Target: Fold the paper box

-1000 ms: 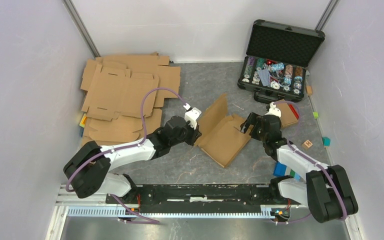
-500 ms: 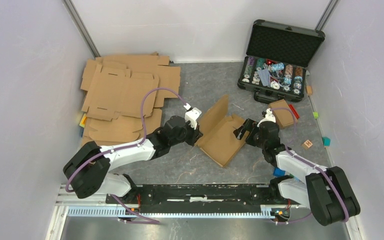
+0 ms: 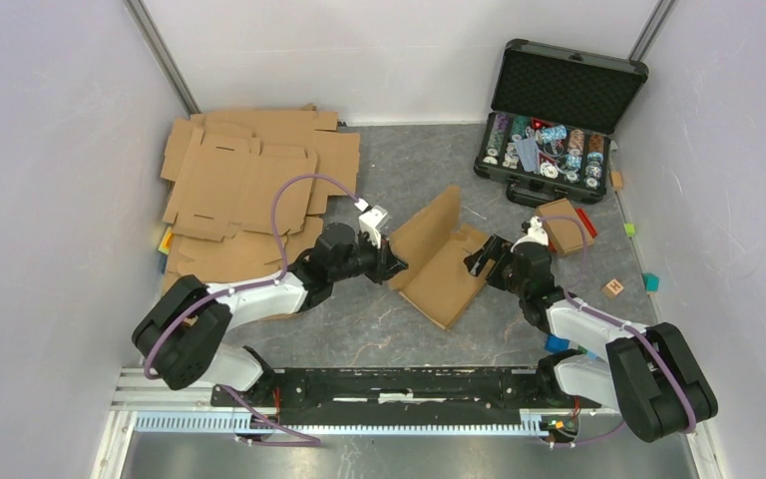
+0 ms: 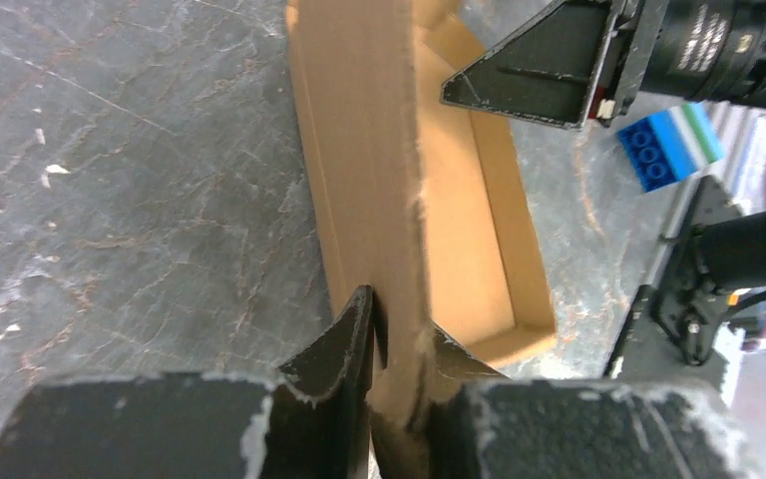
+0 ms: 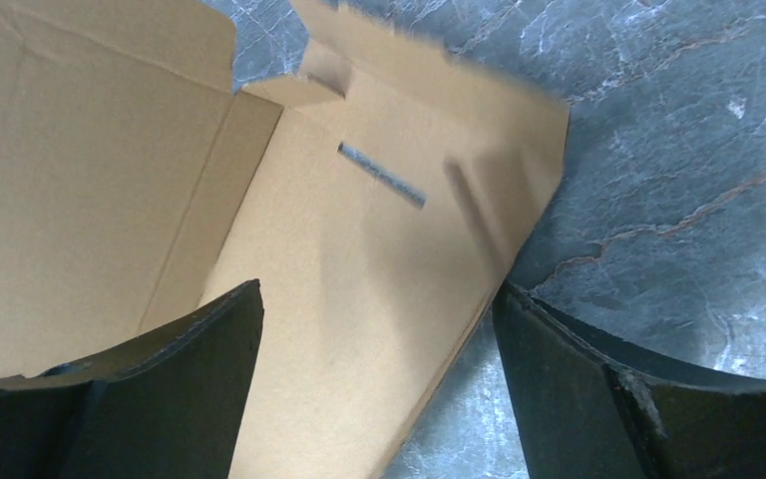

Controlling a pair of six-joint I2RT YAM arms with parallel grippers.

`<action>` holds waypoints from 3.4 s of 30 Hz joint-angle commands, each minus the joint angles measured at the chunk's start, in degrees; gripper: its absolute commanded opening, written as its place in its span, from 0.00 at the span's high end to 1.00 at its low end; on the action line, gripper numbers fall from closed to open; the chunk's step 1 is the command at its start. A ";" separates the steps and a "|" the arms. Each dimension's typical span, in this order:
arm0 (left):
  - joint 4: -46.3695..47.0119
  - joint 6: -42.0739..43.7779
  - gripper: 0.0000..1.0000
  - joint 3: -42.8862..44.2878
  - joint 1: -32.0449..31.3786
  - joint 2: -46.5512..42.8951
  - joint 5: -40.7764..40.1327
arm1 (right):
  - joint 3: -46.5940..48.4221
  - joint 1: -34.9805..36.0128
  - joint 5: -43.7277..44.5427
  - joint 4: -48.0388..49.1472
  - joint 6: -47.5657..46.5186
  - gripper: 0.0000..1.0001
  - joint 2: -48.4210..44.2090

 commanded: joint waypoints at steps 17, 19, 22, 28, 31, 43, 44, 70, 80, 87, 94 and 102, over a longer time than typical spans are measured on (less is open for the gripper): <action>-3.61 1.19 0.85 1.93 0.95 0.64 4.19 | 5.44 -1.04 -1.14 -4.96 -6.52 0.02 1.43; -4.05 1.59 0.85 1.87 0.95 0.33 3.25 | 5.86 -3.33 -3.73 -5.06 -7.67 0.02 2.06; -4.61 2.06 0.85 1.92 0.95 -0.20 2.19 | 7.03 -5.52 -6.77 -6.38 -9.34 0.02 3.21; -5.06 2.62 0.85 1.67 0.95 -0.83 0.85 | 7.22 -8.51 -6.42 -7.73 -11.56 0.02 2.03; -5.05 2.72 0.85 1.51 0.95 -1.13 0.47 | 7.93 -11.12 -6.60 -9.15 -12.68 0.02 2.04; -5.05 3.06 0.85 1.00 0.07 -2.59 -1.28 | 3.53 -17.08 -8.20 -2.14 2.80 0.02 -0.54; -5.05 3.15 0.85 0.93 -0.01 -2.71 -1.46 | 3.72 -17.46 -8.03 -2.03 2.29 0.03 -0.41; -5.79 4.32 0.86 1.20 -1.33 -3.13 -3.07 | 2.98 -19.74 -35.24 6.73 -14.32 0.22 8.69; -4.90 4.57 0.86 1.28 -2.22 -3.08 -1.47 | 3.38 -15.75 -30.81 0.14 -21.26 0.35 7.76; -5.05 4.92 0.86 1.27 -2.39 -3.14 -1.91 | 6.47 -12.42 -21.07 -7.32 -27.03 0.34 5.60; -5.22 5.18 0.86 1.33 -2.57 -3.15 -1.82 | 6.99 -11.54 -18.90 -8.72 -28.33 0.36 4.46; -6.09 5.63 0.86 1.75 -2.95 -2.93 -2.59 | 7.16 -10.49 -19.64 -8.43 -28.32 0.14 3.84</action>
